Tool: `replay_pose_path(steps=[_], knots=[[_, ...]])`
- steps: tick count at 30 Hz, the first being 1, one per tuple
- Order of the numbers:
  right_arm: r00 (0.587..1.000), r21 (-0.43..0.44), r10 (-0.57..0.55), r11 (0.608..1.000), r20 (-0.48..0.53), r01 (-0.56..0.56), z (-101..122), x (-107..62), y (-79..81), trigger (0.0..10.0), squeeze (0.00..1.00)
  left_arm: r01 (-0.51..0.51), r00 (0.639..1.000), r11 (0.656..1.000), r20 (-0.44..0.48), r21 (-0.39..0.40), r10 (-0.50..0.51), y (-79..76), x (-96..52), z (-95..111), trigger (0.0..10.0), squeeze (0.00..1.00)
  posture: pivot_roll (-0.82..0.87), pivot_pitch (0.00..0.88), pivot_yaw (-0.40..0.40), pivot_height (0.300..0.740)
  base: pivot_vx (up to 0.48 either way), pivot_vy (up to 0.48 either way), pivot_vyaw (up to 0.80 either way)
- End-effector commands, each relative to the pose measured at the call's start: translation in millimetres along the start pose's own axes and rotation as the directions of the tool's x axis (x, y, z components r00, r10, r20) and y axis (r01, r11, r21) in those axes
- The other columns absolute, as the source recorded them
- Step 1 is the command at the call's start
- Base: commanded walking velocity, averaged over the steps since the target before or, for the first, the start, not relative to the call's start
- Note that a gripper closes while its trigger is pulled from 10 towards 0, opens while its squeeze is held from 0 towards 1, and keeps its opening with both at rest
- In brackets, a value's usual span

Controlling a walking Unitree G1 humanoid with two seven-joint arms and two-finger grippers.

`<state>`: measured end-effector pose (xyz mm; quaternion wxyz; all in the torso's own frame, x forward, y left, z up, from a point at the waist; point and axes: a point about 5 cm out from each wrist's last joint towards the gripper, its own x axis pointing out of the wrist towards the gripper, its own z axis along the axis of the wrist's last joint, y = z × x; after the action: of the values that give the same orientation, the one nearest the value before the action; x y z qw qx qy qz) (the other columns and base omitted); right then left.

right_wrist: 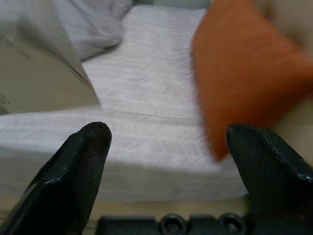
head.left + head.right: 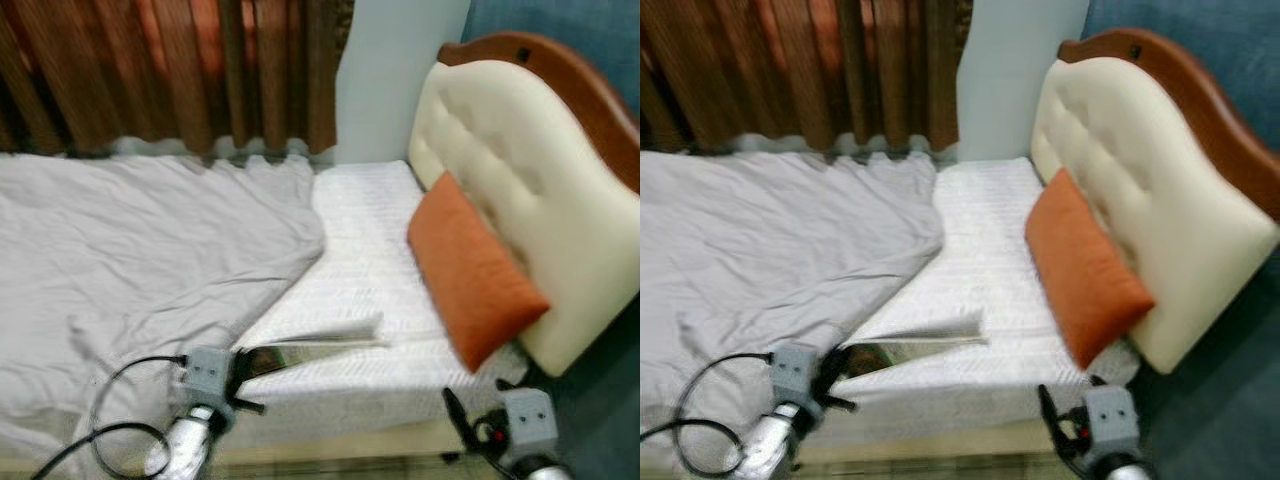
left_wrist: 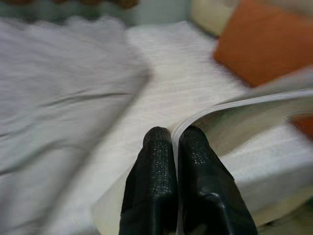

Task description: Clean up the room

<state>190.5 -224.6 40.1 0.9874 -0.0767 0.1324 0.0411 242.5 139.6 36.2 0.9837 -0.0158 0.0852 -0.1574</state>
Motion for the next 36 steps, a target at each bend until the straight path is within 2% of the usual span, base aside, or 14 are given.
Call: replay_pose_path(steps=[1,2,4,5,6,9,13,17,18,20,24,25,32,36], knots=[[0.997,-0.022,0.052,0.998,0.065,-0.05,18,20.8,4.2,10.0,0.0,0.077,0.985,0.99,0.147,0.119,-0.094,-13.8,15.4,30,10.0,0.0,-0.08,0.0,-0.088,0.74,0.296,-0.375,0.0],[0.997,-0.022,0.052,0.998,0.065,-0.05,18,20.8,4.2,10.0,0.0,0.077,0.985,0.99,0.147,0.119,-0.094,-13.8,15.4,30,10.0,0.0,-0.08,0.0,-0.088,0.74,0.296,-0.375,0.0],[0.995,-0.019,0.048,0.999,0.085,-0.046,24,27.7,2.8,10.0,0.0,0.1,0.973,0.977,0.187,0.186,-0.135,-19.6,16.4,40,10.0,0.0,-0.07,0.0,-0.09,0.74,0.296,-0.375,0.0],[0.995,-0.019,0.048,0.999,0.085,-0.046,24,27.7,2.8,10.0,0.0,0.1,0.973,0.977,0.187,0.186,-0.135,-19.6,16.4,40,10.0,0.0,-0.07,0.0,-0.09,0.74,0.296,-0.375,0.0],[0.994,-0.014,0.046,0.999,0.099,-0.045,27,30.5,4.3,10.0,0.0,0.114,0.963,0.963,0.213,0.243,-0.168,-23.2,14.1,47,10.0,0.0,-0.06,0.0,-0.087,0.74,0.296,-0.375,0.0],[0.993,-0.008,0.053,0.999,0.106,-0.053,29,32.3,8.1,10.0,0.0,0.131,0.957,0.949,0.214,0.288,-0.197,-24.6,11.9,52,10.0,0.0,-0.06,0.0,-0.084,0.74,0.315,-0.359,0.0],[0.991,-0.012,0.067,0.998,0.113,-0.066,31,35.3,12.9,10.0,0.0,0.09,0.971,0.976,0.202,0.198,-0.131,-10.4,17.9,52,10.0,0.0,-0.06,0.0,-0.069,0.74,0.34,-0.335,0.0],[0.99,-0.019,0.069,0.998,0.124,-0.067,33,37.3,14.1,10.0,0.0,0.072,0.979,0.985,0.178,0.158,-0.101,-1.3,23.7,50,10.0,0.0,-0.07,0.0,-0.053,0.74,0.367,-0.305,0.0],[0.988,-0.024,0.064,0.998,0.138,-0.061,37,38.9,14.3,10.0,0.0,0.05,0.987,0.994,0.146,0.102,-0.065,11.9,29.4,48,10.0,0.0,-0.08,0.012,-0.037,0.74,0.431,0.0,0.0],[0.988,-0.024,0.056,0.998,0.145,-0.053,38,38.9,13.5,10.0,0.0,0.028,0.992,0.997,0.122,0.071,-0.037,23.7,32.5,47,10.0,0.0,-0.08,0.016,-0.033,0.74,0.405,0.167,0.0],[0.989,-0.026,0.048,0.999,0.142,-0.044,37,36.7,11.7,10.0,0.0,-0.003,0.994,0.995,0.11,0.095,-0.007,36.0,33.1,49,10.0,0.0,-0.09,0.027,-0.025,0.74,0.086,0.441,0.0],[0.99,-0.027,0.044,0.999,0.136,-0.041,35,34.9,11.0,10.0,0.0,-0.019,0.995,0.99,0.101,0.141,0.004,42.0,34.3,50,10.0,0.0,-0.1,0.033,-0.015,0.74,0.0,0.0,0.0],[0.991,-0.022,0.03,0.999,0.133,-0.027,33,30.8,12.3,10.0,0.0,0.018,0.995,0.988,0.098,0.15,-0.033,35.7,45.5,56,10.0,0.0,-0.12,0.041,0.002,0.74,0.0,0.0,0.0],[0.992,-0.011,0.028,1.0,0.125,-0.027,29,25.7,13.3,10.0,0.0,0.049,0.993,0.988,0.097,0.144,-0.063,29.7,50.4,57,10.0,0.0,-0.13,0.05,0.01,0.74,0.389,0.0,0.0]])
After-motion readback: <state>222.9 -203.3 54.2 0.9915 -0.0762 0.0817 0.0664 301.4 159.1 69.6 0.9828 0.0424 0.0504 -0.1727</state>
